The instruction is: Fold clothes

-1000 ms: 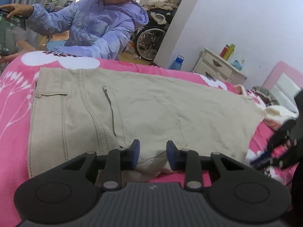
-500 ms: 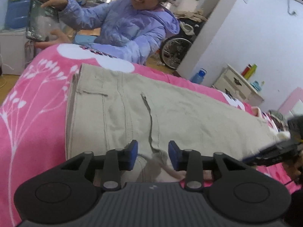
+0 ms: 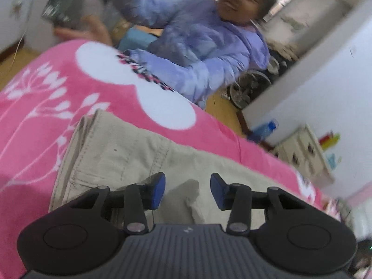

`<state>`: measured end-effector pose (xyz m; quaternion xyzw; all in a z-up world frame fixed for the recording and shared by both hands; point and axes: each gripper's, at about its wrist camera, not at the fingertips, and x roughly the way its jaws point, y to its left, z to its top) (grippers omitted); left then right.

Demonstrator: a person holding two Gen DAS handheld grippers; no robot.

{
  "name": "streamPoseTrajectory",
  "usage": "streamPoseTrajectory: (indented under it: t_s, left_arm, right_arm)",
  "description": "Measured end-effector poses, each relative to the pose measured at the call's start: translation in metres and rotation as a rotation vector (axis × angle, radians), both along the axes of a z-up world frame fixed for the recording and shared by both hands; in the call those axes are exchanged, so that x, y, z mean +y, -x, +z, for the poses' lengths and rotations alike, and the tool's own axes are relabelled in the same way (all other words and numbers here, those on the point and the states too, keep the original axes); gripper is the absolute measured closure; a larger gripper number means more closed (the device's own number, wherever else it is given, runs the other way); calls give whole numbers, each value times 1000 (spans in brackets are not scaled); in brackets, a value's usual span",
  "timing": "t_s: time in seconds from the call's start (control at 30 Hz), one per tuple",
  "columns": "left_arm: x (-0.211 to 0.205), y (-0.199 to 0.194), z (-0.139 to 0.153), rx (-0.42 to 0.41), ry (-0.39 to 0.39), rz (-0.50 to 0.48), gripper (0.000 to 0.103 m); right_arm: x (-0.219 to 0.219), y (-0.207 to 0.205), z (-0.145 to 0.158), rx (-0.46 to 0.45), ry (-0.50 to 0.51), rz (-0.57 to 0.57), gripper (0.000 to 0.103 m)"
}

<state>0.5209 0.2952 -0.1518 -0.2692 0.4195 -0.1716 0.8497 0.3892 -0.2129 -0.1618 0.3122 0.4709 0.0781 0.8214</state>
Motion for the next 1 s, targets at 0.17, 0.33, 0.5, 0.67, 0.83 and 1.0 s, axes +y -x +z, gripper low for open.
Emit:
streamPoseTrajectory:
  t_s: [0.17, 0.33, 0.5, 0.67, 0.83, 1.0]
  left_arm:
    - [-12, 8, 21, -37, -29, -3, 55]
    - [-67, 31, 43, -116, -114, -144, 55]
    - [-145, 59, 38, -188, -177, -329, 55]
    - [-188, 73, 19, -198, -265, -448, 55]
    - [-186, 68, 6, -165, -285, -487, 55]
    - [-189, 65, 9, -163, -299, -485, 55]
  right_arm:
    - [-60, 49, 15, -38, -17, -213, 76]
    - [-47, 41, 40, -211, 32, -124, 74]
    - [-25, 20, 24, -214, 90, -74, 74]
    - [-67, 40, 9, -207, 103, -181, 75]
    - [-161, 92, 11, -200, 128, -477, 75]
    - [-203, 111, 28, -236, 146, -605, 73]
